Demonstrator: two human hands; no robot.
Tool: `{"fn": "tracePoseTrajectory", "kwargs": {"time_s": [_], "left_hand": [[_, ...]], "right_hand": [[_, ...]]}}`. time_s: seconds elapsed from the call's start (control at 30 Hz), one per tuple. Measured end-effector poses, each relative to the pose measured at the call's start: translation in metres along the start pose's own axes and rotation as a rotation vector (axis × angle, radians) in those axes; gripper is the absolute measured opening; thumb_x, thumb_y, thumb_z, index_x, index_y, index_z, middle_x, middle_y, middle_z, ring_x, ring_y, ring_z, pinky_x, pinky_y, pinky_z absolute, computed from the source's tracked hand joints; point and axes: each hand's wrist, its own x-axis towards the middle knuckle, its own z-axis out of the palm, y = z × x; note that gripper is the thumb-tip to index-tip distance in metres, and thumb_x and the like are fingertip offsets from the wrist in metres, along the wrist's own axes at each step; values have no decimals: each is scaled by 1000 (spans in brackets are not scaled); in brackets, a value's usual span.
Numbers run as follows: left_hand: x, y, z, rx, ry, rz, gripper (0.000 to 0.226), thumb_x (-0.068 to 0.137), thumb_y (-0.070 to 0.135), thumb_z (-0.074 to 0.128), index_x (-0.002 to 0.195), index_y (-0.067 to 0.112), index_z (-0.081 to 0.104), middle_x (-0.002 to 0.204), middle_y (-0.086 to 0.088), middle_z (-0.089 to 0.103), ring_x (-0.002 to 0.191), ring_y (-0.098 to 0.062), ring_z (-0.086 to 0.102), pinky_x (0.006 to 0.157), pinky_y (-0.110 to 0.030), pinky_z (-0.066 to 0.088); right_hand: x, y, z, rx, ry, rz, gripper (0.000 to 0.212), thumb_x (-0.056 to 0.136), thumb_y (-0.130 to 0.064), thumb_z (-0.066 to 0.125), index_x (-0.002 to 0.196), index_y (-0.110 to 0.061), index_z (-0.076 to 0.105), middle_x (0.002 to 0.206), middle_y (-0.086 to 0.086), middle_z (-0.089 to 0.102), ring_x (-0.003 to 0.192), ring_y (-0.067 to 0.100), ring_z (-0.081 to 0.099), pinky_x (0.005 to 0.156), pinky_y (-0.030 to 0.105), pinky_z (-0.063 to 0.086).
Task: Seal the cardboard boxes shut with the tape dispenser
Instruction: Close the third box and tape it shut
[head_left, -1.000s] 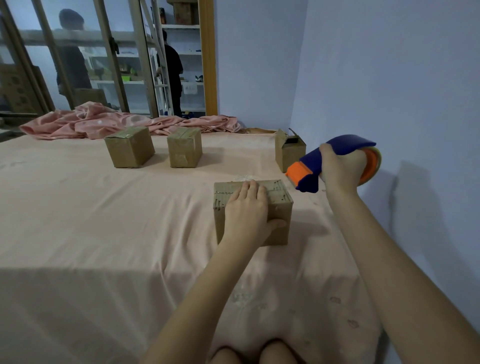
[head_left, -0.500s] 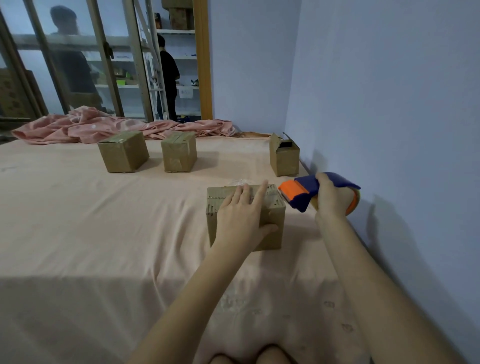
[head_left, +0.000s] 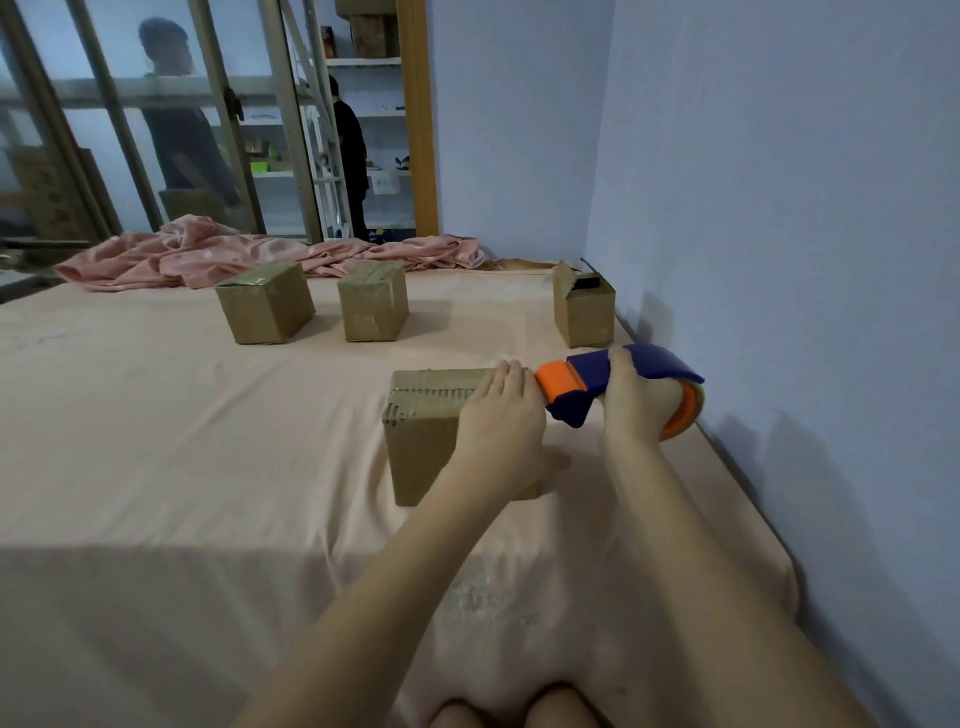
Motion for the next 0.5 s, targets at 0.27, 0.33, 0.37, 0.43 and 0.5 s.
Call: {"fn": "tracePoseTrajectory", "kwargs": {"time_s": [0.27, 0.33, 0.37, 0.43, 0.5], "left_hand": [[-2, -1, 17, 31, 62, 12, 85, 92, 48, 50, 149, 2, 6, 158, -15, 9, 146, -25, 7, 117, -33, 6], [-2, -1, 16, 30, 52, 9, 86, 92, 48, 50, 149, 2, 7, 158, -15, 9, 146, -25, 7, 117, -33, 7], [-3, -1, 16, 24, 50, 6, 86, 92, 48, 50, 149, 2, 7, 158, -15, 10, 146, -25, 7, 117, -33, 7], [-4, -1, 15, 24, 52, 3, 86, 92, 48, 50, 149, 2, 7, 158, -15, 10, 146, -25, 7, 117, -33, 7], [-4, -1, 15, 28, 66, 4, 86, 92, 47, 51, 150, 2, 6, 158, -15, 9, 146, -25, 7, 117, -33, 7]], "right_hand": [[9, -29, 5, -164, -61, -97, 14, 81, -20, 65, 80, -20, 51, 70, -8, 58, 63, 8, 58, 50, 20, 40], [10, -38, 6, -185, -89, -108, 21, 80, -18, 64, 71, -25, 47, 67, -8, 57, 62, 9, 58, 50, 21, 40], [10, -41, 7, -183, -99, -107, 21, 79, -17, 64, 70, -25, 46, 68, -7, 58, 63, 10, 58, 51, 22, 41], [10, -44, 7, -179, -101, -98, 19, 78, -17, 64, 72, -24, 47, 69, -6, 59, 65, 13, 60, 54, 24, 45], [9, -45, 8, -163, -81, -90, 14, 78, -18, 65, 77, -20, 52, 71, -6, 60, 67, 14, 61, 56, 25, 46]]}}
